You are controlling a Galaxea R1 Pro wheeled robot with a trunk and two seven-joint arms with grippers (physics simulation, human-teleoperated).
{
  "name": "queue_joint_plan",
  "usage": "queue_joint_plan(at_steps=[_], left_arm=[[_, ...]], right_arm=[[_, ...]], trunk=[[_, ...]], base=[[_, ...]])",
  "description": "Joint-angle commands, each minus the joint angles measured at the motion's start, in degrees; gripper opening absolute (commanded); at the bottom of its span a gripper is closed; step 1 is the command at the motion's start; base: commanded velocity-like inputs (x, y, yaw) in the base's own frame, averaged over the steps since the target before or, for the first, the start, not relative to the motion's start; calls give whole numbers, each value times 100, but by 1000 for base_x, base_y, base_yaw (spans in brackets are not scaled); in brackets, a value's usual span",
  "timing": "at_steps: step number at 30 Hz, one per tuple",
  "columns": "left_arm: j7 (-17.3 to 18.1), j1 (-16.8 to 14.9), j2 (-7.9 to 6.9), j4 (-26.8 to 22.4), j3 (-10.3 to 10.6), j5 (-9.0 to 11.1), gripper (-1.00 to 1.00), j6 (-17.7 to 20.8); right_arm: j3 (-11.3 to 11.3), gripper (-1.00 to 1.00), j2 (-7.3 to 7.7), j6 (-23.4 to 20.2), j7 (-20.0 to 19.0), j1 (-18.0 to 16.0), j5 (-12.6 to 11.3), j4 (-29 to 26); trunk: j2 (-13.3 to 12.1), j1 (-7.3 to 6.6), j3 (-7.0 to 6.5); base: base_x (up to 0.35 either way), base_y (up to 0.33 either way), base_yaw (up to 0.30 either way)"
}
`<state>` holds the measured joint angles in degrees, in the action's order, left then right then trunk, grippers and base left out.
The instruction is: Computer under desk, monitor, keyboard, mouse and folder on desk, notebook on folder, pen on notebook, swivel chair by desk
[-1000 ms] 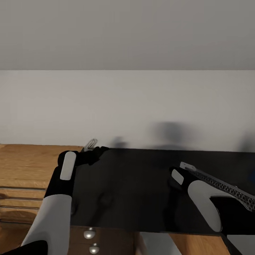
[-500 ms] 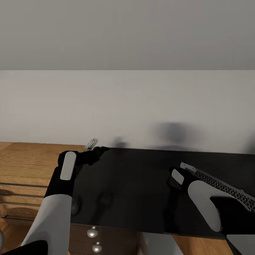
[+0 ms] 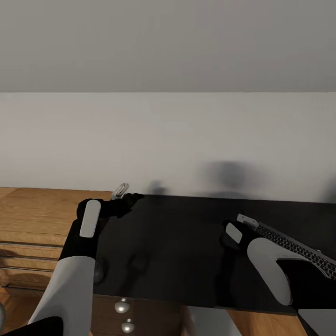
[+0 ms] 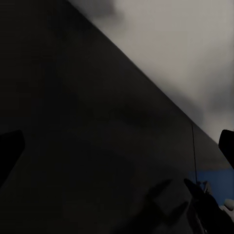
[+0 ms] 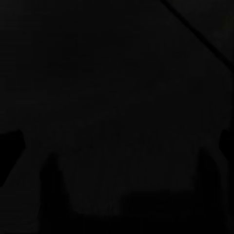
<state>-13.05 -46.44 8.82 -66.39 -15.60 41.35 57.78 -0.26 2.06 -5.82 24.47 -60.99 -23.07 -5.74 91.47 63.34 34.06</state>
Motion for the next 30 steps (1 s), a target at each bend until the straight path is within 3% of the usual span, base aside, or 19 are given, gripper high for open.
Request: queue_joint_plan(at_steps=[1,14,30], left_arm=[[-56,-5,8,-2,-16,61,100,24],[-51,-5,7,69,-14,58,100,16],[-57,-5,7,164,-13,50,100,12]], right_arm=[[-1,100,-8,-50,23,-1,13,-15],[0,100,-24,-50,24,-1,22,-23],[-6,100,-79,-28,25,-1,108,-23]], trunk=[[3,0,6],[3,0,6],[-639,-352,-281]], base=[[0,0,0],[0,0,0],[0,0,0]])
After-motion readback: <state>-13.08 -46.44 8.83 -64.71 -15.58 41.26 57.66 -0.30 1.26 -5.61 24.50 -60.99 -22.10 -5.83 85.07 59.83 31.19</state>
